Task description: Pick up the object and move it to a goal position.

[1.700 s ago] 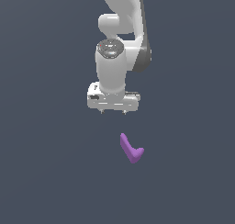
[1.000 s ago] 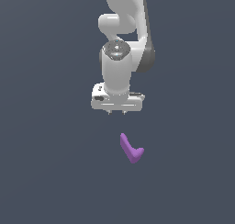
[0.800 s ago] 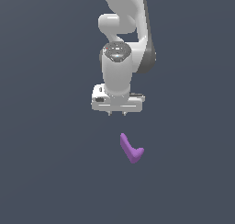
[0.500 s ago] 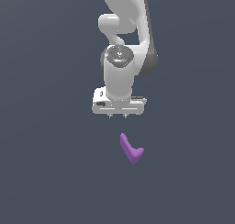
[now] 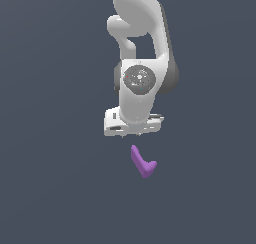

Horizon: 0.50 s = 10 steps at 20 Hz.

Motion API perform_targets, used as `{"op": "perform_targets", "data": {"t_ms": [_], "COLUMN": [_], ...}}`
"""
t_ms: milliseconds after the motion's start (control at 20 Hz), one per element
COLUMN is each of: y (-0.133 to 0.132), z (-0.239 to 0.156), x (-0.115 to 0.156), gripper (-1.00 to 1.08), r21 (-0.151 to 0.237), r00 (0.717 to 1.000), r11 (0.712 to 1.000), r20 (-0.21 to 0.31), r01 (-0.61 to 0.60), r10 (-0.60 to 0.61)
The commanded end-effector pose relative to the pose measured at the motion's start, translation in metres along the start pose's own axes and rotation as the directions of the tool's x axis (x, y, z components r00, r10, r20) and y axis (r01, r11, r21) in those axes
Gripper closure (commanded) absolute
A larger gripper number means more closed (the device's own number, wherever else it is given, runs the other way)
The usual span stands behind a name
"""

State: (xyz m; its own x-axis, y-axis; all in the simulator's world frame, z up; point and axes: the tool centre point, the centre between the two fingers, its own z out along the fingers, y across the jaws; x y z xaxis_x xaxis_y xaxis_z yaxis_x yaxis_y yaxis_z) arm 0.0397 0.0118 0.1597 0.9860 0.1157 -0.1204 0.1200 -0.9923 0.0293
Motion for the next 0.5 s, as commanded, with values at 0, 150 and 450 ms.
{"op": "perform_targets", "data": {"t_ms": [0, 150, 450], "y": [-0.002, -0.005, -0.009], "z": [0.003, 0.007, 0.016], "x": [0.009, 0.019, 0.036], "gripper": [-0.2, -0.2, -0.2], "r21": [-0.007, -0.014, -0.023], "r00": [0.999, 0.996, 0.982], "r11": [0.999, 0.997, 0.987], "r20": [0.022, 0.049, 0.103], "r01": [0.036, 0.079, 0.159], "r10": [-0.036, -0.078, -0.156]}}
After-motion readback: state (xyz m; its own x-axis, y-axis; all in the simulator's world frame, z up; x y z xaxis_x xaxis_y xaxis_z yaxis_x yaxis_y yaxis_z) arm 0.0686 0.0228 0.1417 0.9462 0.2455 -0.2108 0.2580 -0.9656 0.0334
